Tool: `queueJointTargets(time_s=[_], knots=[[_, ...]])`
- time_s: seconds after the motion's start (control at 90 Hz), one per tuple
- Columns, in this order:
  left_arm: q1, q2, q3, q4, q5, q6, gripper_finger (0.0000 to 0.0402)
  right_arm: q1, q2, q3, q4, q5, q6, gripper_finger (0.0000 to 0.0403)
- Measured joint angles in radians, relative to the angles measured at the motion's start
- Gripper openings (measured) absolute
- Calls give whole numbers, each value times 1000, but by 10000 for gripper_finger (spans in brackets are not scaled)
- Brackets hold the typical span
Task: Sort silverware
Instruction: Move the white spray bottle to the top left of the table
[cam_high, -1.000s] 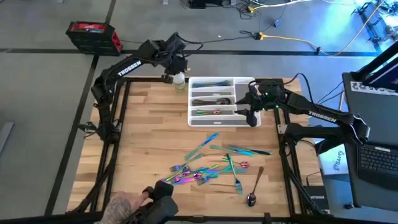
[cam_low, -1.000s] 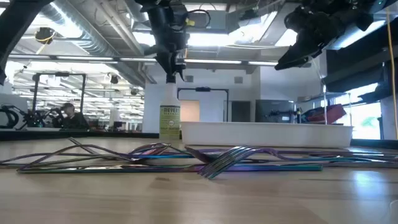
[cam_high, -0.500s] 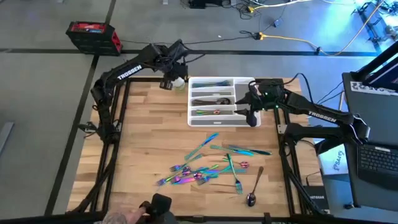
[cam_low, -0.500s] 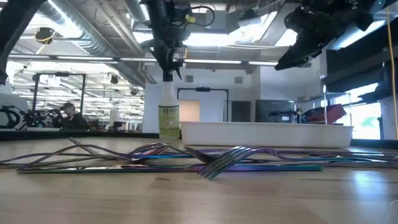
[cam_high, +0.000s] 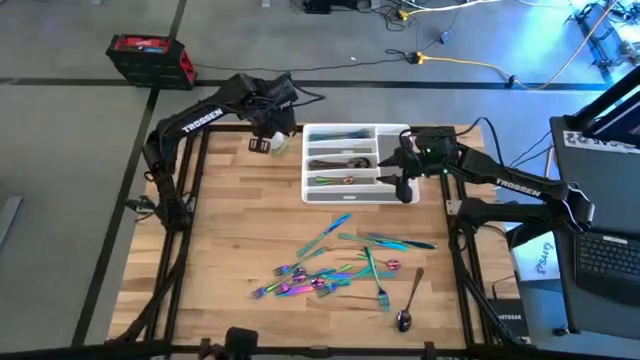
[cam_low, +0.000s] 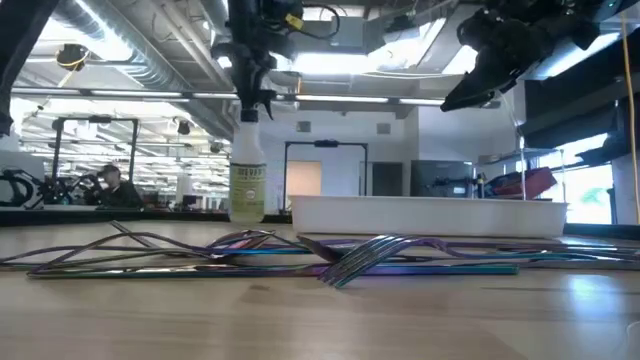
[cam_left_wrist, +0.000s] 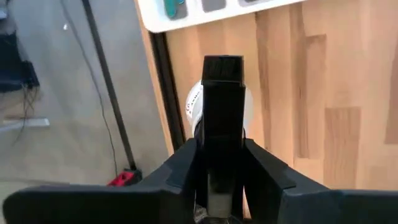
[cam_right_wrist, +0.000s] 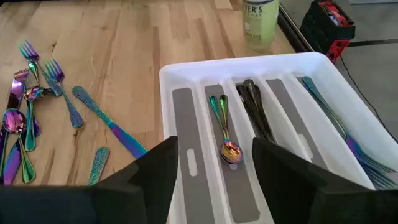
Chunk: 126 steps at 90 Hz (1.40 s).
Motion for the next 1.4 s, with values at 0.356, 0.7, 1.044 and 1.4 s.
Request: queueJointTargets(time_s=[0.356,0.7,1.044,1.4], knots=[[109,-122,1,-97,-12,-198,79,0,0,0,9,0,-32,190],[323,-163,2,-115,21,-645,78,0,0,0,44,-4,-33,190],[463,-162,2,-115,2,-851,78,0,0,0,36,-7,-32,190],[549,-162,-13,-114,55,-872,78,0,0,0,35,-6,-46,190]])
